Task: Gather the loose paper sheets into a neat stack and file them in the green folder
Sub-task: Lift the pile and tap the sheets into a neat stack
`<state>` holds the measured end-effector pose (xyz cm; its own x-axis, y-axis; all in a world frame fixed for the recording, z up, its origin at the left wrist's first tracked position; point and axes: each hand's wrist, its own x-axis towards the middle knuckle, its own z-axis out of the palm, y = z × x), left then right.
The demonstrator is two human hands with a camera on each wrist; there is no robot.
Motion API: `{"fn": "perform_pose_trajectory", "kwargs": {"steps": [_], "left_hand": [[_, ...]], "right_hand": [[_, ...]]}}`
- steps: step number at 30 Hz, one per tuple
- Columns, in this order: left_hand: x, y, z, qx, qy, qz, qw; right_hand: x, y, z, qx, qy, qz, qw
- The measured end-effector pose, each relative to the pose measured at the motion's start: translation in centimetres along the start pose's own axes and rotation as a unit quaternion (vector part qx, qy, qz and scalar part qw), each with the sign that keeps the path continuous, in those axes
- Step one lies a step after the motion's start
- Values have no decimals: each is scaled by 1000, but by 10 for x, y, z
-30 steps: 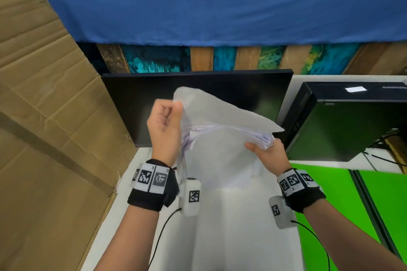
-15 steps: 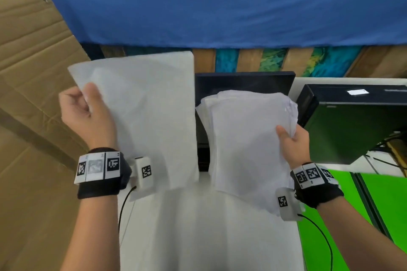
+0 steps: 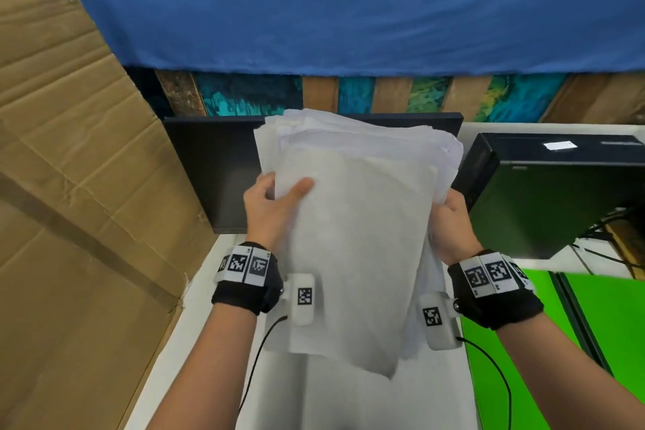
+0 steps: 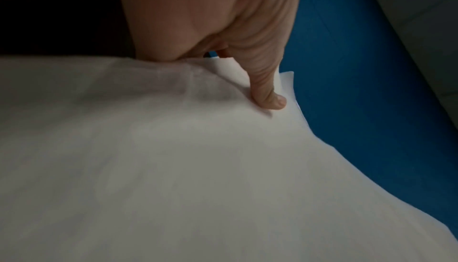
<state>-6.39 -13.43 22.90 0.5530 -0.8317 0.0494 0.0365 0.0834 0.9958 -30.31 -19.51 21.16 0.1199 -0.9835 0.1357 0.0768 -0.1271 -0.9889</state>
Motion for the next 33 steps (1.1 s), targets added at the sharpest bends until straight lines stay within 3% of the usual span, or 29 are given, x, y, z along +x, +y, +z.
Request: {"fn": "perform_pose_trajectory", "kwargs": {"steps": [4, 7, 13, 15, 19, 22, 27, 30, 33], "left_hand": [[10, 2, -12, 30, -34, 7, 999], [11, -1, -13, 56, -78, 3, 995], [3, -10, 1, 61, 12, 50, 997], [-1, -8, 8, 43, 36, 49, 997], [-26, 7, 20, -2, 46, 118, 992], [-45, 2, 20, -28, 52, 168, 984], [-49, -43, 5, -9, 15, 84, 996], [-47, -57, 3, -1, 16, 15, 1000], [-44, -57, 8, 14, -5, 0, 1000]], "right_hand": [[-4, 1, -12, 105, -61, 68, 990], [-5, 5, -16, 106, -77, 91, 987], [-10, 10, -14, 59, -99, 119, 986], [-14, 8, -9, 34, -97, 98, 990], [-17, -12, -2, 33, 18, 4, 999], [-22, -16, -8, 56, 12, -33, 998], [-30, 42, -20, -6, -36, 88, 995], [-33, 68, -26, -55, -52, 115, 990], [-33, 69, -18, -62, 3, 122, 991]]}}
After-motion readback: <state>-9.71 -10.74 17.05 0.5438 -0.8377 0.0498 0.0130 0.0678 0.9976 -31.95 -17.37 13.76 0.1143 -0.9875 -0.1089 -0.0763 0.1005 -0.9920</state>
